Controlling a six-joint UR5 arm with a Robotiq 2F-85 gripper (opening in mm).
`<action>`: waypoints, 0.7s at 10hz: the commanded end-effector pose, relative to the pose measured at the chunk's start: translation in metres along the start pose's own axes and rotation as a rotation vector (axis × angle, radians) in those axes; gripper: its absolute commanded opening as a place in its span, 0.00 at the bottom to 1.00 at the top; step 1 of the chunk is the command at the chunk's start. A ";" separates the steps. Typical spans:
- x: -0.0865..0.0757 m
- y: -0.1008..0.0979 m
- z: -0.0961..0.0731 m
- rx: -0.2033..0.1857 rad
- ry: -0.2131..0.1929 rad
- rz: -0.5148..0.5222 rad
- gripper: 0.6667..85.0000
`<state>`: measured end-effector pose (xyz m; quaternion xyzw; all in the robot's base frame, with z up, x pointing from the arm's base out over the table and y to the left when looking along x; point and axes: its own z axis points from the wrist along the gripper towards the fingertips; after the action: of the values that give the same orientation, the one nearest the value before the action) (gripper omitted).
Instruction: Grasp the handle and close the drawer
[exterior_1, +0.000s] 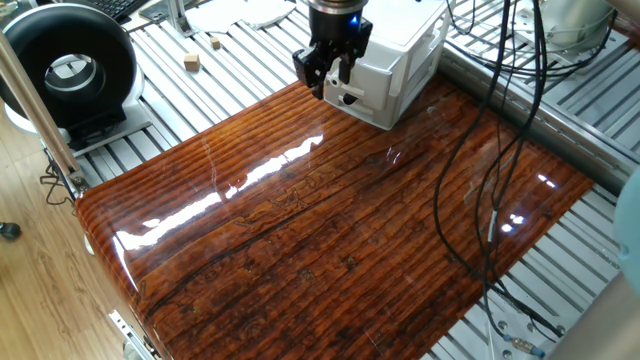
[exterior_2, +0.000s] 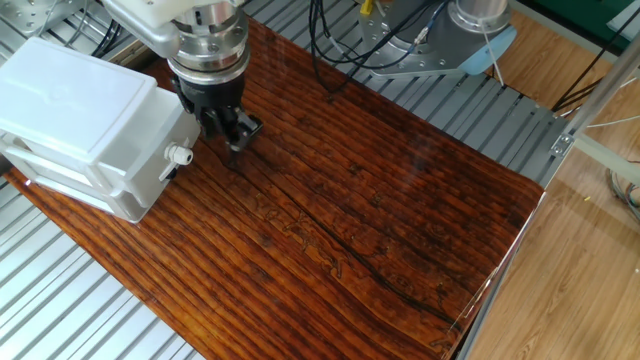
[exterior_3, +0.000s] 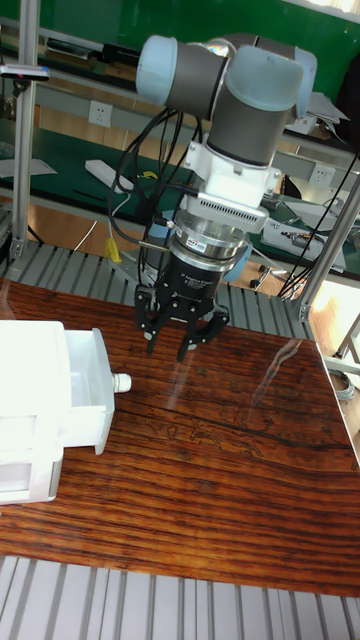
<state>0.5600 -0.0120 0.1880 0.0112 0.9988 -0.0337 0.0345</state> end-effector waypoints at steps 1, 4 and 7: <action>-0.006 -0.005 0.001 0.013 -0.038 -0.009 0.00; -0.014 -0.007 -0.006 0.023 -0.071 -0.034 0.00; -0.018 0.006 -0.030 0.005 -0.083 -0.305 0.01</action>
<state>0.5719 -0.0161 0.2019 -0.0558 0.9951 -0.0494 0.0646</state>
